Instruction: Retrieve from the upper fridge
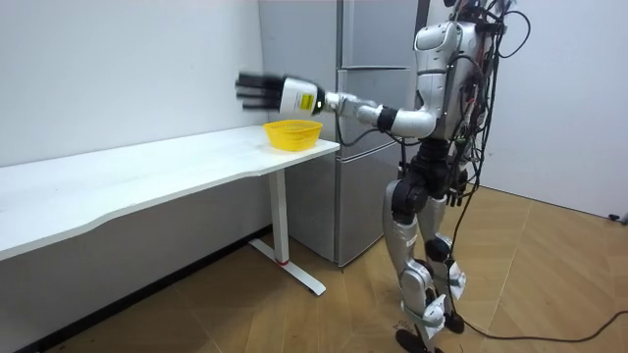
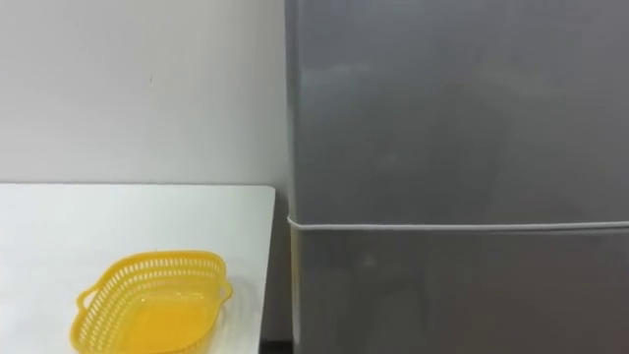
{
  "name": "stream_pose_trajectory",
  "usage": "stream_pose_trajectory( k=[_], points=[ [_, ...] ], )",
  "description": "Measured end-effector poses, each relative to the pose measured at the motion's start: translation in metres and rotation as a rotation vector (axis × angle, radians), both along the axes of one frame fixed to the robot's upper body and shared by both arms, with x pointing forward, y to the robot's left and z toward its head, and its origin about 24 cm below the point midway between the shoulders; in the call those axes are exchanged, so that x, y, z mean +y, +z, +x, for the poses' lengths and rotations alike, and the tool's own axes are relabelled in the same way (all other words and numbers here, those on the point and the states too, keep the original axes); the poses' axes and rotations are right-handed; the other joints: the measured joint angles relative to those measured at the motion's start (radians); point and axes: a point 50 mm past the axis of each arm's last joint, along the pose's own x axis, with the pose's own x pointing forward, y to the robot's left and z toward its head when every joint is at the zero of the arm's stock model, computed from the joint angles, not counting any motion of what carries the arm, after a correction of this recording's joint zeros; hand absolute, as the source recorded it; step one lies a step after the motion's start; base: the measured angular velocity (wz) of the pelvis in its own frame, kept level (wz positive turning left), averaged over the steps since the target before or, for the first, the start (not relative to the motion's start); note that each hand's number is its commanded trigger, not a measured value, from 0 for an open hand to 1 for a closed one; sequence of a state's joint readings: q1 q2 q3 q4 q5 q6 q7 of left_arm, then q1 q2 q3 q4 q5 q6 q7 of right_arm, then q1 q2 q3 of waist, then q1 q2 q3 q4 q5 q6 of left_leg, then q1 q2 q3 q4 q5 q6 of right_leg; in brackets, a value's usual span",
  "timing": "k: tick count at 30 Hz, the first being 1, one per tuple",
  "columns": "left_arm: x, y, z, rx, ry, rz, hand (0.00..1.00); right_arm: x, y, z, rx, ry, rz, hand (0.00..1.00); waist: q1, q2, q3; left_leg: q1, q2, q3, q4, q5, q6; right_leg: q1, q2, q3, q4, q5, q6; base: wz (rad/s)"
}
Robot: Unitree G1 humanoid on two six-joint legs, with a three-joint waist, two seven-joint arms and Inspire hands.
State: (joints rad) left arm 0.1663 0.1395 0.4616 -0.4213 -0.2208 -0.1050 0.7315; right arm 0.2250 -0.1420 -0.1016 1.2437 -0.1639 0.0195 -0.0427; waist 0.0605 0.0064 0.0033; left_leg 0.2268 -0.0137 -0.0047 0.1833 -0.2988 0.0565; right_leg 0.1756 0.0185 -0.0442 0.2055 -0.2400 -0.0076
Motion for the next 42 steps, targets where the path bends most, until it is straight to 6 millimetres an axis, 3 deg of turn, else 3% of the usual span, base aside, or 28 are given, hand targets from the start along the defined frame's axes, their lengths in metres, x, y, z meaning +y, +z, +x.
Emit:
stream_pose_trajectory(
  k=[2,3,4,5,6,7,8,9,10,13,17,27,34,42],
  points=[
    [-0.002,0.011,-0.002,-0.037,0.012,0.053,0.00,0.001,0.000,-0.009,0.007,-0.002,0.001,0.00,0.002,0.018,0.0083,0.026,0.010,-0.075,-0.003,0.005,0.000,-0.028,0.009,-0.038,0.082,-0.009,-0.007,0.00],
    [-0.003,0.013,0.000,-0.046,0.006,0.064,0.00,0.001,0.001,-0.011,0.011,-0.003,0.001,0.00,0.003,0.023,0.0080,0.029,0.015,-0.106,-0.004,0.005,0.000,-0.046,0.020,-0.032,0.105,-0.027,-0.016,-0.17],
    [-0.001,0.022,0.002,-0.079,0.007,0.087,0.00,0.004,0.000,-0.010,0.006,-0.002,0.007,0.00,0.011,0.021,0.0082,0.022,0.017,-0.147,-0.004,0.004,-0.001,-0.091,0.054,0.022,0.050,-0.017,-0.032,-0.23],
    [-0.001,0.028,0.005,-0.096,0.008,0.112,0.00,0.006,-0.001,-0.008,0.005,0.001,0.012,0.00,-0.002,0.021,0.0063,0.001,0.025,-0.145,0.006,0.000,-0.016,-0.110,0.055,0.011,0.015,0.040,-0.049,-0.09],
    [-0.002,0.031,0.007,-0.106,-0.006,0.121,0.00,0.008,-0.001,-0.008,0.006,-0.001,0.016,0.00,-0.011,0.011,0.0017,-0.015,0.027,-0.128,0.021,0.002,-0.035,-0.103,0.052,0.006,0.007,0.055,-0.054,0.37],
    [-0.009,0.034,0.013,-0.117,-0.065,0.139,0.00,0.009,-0.002,-0.009,0.014,-0.006,0.024,0.00,-0.044,-0.001,0.0053,-0.048,0.028,-0.063,0.031,0.003,-0.067,-0.093,0.036,0.037,-0.007,0.065,-0.054,0.73],
    [-0.019,0.039,0.020,-0.130,-0.143,0.157,0.00,0.009,-0.002,-0.012,0.028,-0.003,0.028,0.00,-0.059,-0.009,0.0056,-0.094,0.035,-0.010,0.004,0.005,-0.069,-0.087,0.023,0.120,-0.025,0.066,-0.052,0.73],
    [-0.026,0.041,0.023,-0.144,-0.184,0.164,0.00,0.009,-0.002,-0.013,0.039,-0.005,0.031,0.00,-0.060,-0.010,0.0068,-0.124,0.036,-0.001,-0.009,0.017,-0.073,-0.087,0.018,0.158,-0.032,0.066,-0.047,0.56],
    [-0.037,0.045,0.027,-0.159,-0.252,0.181,0.00,0.010,-0.002,-0.014,0.062,-0.003,0.039,0.00,-0.057,-0.019,0.0062,-0.159,0.034,0.032,-0.001,0.070,-0.048,-0.089,0.004,0.183,-0.033,0.061,-0.029,0.18],
    [-0.054,0.046,0.035,-0.162,-0.405,0.181,0.00,0.009,-0.002,-0.010,0.086,0.038,0.056,0.00,-0.029,-0.007,0.0054,-0.115,0.025,0.050,0.003,0.083,-0.045,-0.084,0.003,0.143,-0.022,0.060,-0.015,-0.21],
    [-0.067,0.044,0.043,-0.141,-0.618,0.178,0.00,0.012,-0.003,0.007,0.047,0.085,0.094,0.00,-0.062,-0.009,0.0055,-0.112,0.015,0.061,0.002,0.081,-0.043,-0.063,-0.012,0.069,-0.035,0.063,-0.013,-0.11],
    [-0.097,0.035,0.056,-0.094,-0.975,0.167,0.00,0.017,-0.004,0.000,0.106,0.099,0.162,0.00,-0.112,0.016,0.0106,-0.129,0.015,0.086,0.001,0.073,-0.031,-0.090,0.001,0.075,-0.030,0.062,-0.013,-0.09],
    [-0.105,0.032,0.058,-0.080,-1.154,0.156,0.00,0.016,-0.004,-0.001,0.143,0.093,0.160,0.00,-0.112,0.018,-0.0050,-0.129,0.017,0.108,0.008,0.073,-0.032,-0.112,0.003,0.096,-0.001,0.055,-0.013,-0.09],
    [-0.113,0.044,0.063,-0.115,-1.306,0.219,0.00,0.016,-0.004,0.007,0.129,0.091,0.166,0.00,-0.107,0.015,-0.0039,-0.126,0.017,0.108,0.016,0.073,-0.032,-0.107,0.002,0.098,-0.004,0.055,-0.013,0.00]
  ],
)
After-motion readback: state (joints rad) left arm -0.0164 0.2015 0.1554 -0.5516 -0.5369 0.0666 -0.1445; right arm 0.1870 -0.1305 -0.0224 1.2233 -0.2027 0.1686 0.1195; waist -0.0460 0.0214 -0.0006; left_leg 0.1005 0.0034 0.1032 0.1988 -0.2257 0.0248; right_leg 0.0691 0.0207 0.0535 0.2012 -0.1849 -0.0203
